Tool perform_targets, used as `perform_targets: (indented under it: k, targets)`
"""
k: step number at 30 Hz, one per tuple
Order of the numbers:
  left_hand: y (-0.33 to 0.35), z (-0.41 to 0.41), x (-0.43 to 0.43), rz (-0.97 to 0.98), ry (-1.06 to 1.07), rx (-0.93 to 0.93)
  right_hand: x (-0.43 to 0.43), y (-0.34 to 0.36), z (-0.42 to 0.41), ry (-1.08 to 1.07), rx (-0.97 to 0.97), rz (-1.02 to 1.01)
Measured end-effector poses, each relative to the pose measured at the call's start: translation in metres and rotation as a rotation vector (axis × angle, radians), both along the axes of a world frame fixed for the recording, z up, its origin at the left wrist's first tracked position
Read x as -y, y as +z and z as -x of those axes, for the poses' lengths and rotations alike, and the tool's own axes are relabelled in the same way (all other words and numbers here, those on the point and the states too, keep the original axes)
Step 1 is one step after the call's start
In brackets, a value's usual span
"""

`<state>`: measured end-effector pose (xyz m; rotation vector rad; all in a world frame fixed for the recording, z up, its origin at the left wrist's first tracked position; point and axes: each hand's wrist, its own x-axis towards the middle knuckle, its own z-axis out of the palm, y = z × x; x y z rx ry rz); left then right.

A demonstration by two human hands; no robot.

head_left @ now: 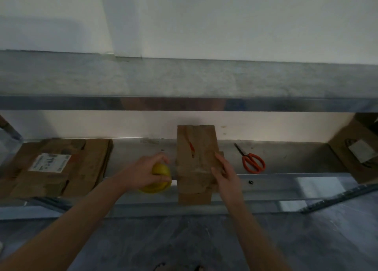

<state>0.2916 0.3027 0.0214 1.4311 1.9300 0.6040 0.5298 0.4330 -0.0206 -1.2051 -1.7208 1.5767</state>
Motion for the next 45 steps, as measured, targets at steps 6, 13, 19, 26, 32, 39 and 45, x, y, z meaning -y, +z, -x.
perform_targets:
  k: [6,13,19,26,32,39,45]
  targets:
    - [0.001,0.024,0.010,-0.050,0.059,0.072,0.003,-0.007,0.005,-0.031,-0.043,0.033]
    - [-0.036,0.029,0.013,-0.042,0.042,-0.050,0.010,-0.013,0.007,-0.078,-0.093,0.044]
    - [-0.058,0.040,0.008,0.032,-0.043,-0.480,0.013,-0.011,0.010,-0.064,-0.117,0.064]
    - [-0.041,0.050,0.018,-0.056,0.008,0.028,0.017,-0.013,0.009,-0.067,-0.084,0.028]
    - [-0.035,0.048,0.022,-0.088,-0.003,0.011,0.016,-0.013,0.005,0.007,-0.029,-0.031]
    - [-0.031,0.037,0.017,-0.115,0.022,-0.067,0.004,-0.007,-0.010,0.188,0.206,-0.327]
    - [-0.022,0.026,0.021,-0.056,0.091,-0.119,-0.030,-0.020,-0.039,0.235,0.261,-0.425]
